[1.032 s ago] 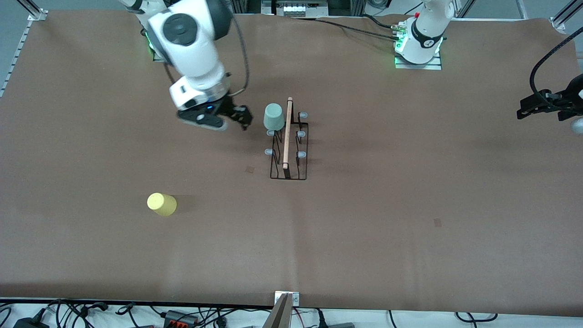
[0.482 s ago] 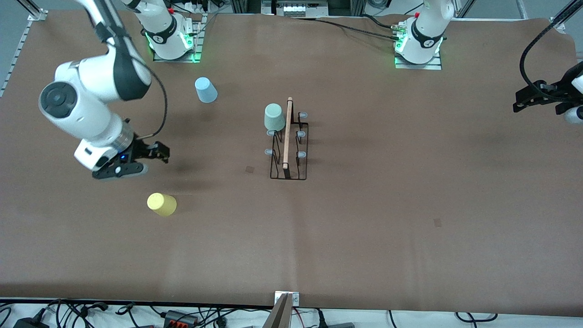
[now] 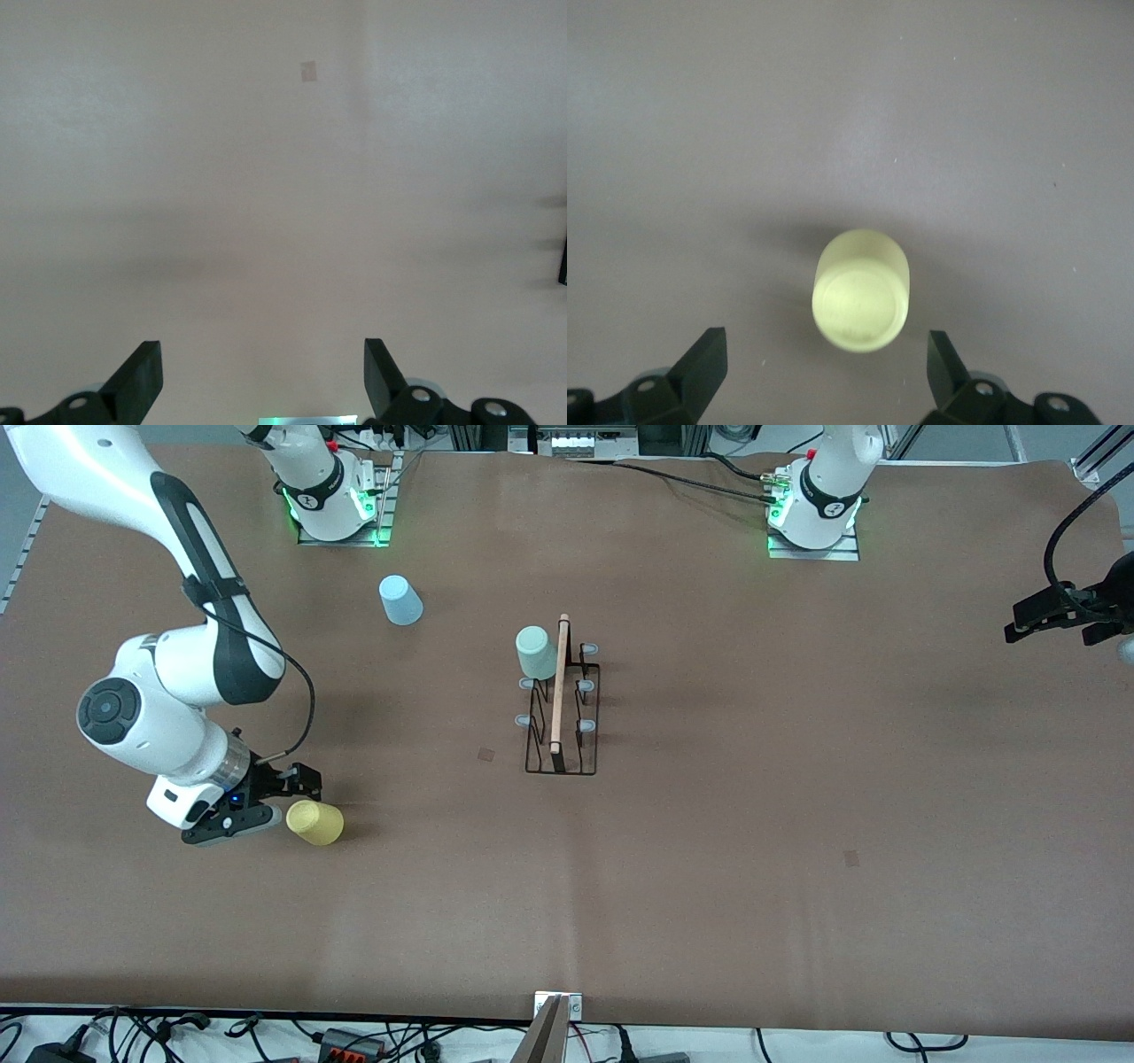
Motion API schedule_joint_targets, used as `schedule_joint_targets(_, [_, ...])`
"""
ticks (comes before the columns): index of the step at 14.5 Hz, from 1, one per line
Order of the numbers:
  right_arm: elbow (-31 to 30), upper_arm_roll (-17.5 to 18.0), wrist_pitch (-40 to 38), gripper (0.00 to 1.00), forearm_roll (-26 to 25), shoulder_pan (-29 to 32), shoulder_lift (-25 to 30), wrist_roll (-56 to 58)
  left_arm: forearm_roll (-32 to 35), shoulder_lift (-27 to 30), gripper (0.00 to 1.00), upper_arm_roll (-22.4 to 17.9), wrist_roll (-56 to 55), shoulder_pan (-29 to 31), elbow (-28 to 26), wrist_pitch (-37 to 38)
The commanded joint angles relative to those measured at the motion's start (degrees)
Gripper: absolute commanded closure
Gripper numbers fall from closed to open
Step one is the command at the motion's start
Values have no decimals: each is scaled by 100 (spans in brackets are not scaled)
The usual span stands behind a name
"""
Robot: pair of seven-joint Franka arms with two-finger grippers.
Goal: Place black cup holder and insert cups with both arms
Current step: 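Move the right gripper to the yellow cup and grasp it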
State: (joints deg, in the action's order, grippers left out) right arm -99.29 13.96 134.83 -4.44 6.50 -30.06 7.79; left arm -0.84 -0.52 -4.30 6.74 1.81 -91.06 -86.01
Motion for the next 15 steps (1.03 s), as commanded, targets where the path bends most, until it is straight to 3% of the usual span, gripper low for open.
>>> schedule_joint_targets(1, [147,-200,480,0,-66,-105,-350,284,-101,44,0,-62,91,-93,-26,-74])
schedule_joint_targets(14, [-90,-289,773,0,-4,-210,-703,223,-101,35,0,-62,38,-94,44,-74])
schedule_joint_targets(15, [-99,-297,764,4,-4,-202,-703,275,-101,26,0,-62,38,-94,44,-83])
